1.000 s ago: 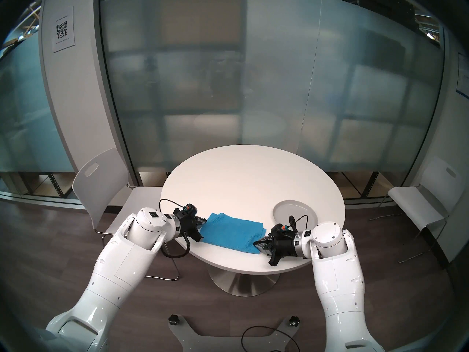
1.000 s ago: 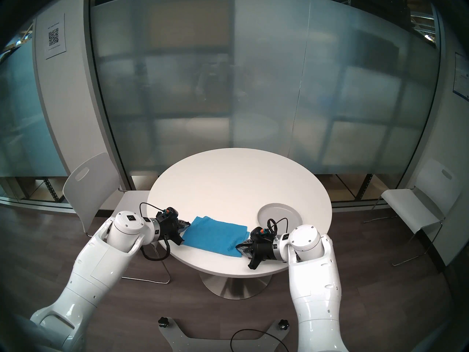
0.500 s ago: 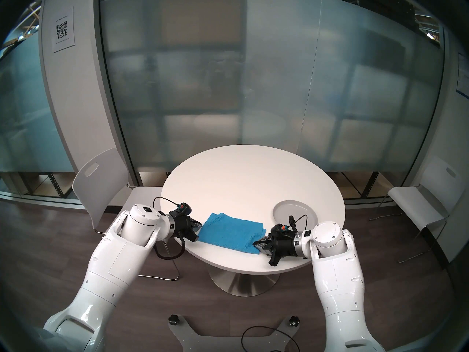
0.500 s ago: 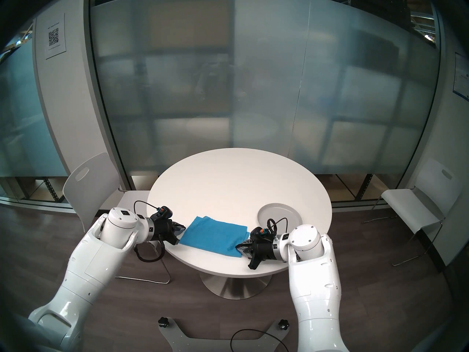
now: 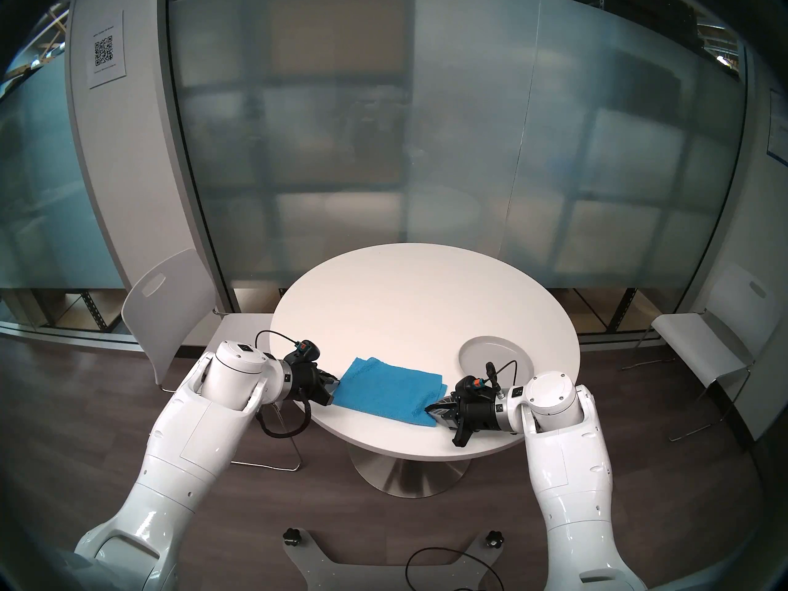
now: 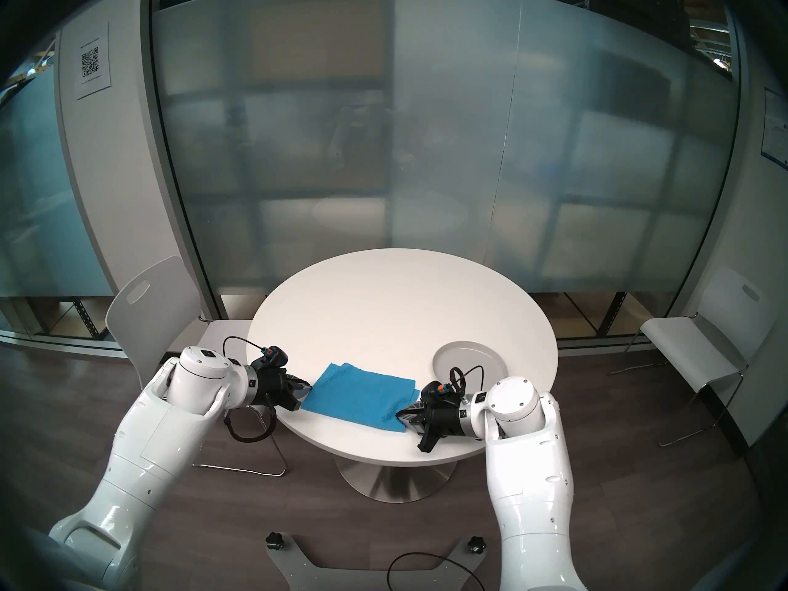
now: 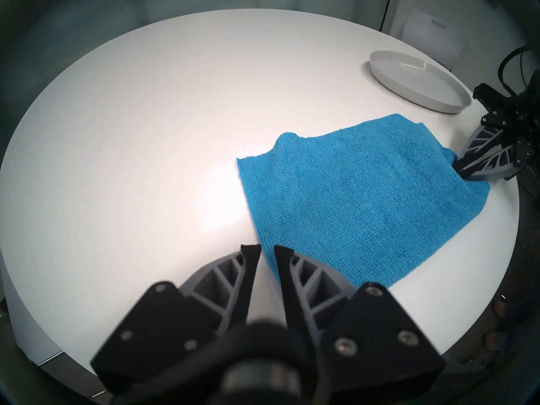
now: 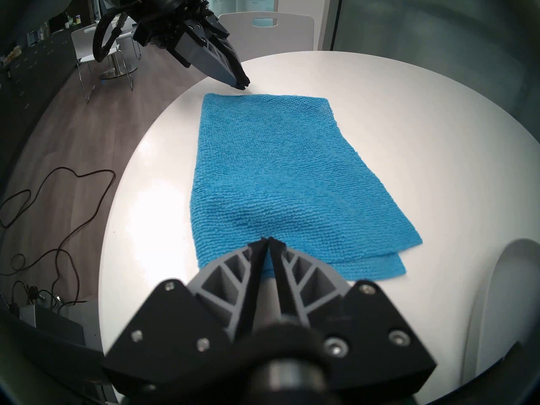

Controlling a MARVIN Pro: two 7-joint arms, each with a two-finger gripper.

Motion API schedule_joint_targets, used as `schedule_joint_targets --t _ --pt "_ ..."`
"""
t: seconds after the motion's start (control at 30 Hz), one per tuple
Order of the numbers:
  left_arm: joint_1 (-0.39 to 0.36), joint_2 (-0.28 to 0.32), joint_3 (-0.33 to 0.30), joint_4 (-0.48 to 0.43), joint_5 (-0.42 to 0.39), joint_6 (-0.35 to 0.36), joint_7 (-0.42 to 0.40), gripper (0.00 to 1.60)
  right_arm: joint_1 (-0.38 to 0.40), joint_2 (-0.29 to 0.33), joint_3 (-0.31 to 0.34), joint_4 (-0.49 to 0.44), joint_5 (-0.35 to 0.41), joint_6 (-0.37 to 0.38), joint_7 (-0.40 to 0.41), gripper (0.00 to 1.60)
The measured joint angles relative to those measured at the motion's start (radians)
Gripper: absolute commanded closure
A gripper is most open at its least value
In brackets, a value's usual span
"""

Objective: Fold the napkin in half twice and place it beside the plate

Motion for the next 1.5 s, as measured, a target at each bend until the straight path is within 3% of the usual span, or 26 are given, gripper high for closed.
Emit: schedule_joint_targets --t 0.5,1.5 --pt "-0.003 -0.013 -0.009 -0.011 -0.016 0.049 -0.018 0.65 0.002 -0.003 0.004 0.003 0.000 -0.001 -0.005 0.95" --pt "-0.022 -0.027 0.020 0.049 0.026 -0.003 0.018 0.70 0.002 -0.004 0.007 0.001 0.000 0.013 0.000 0.96"
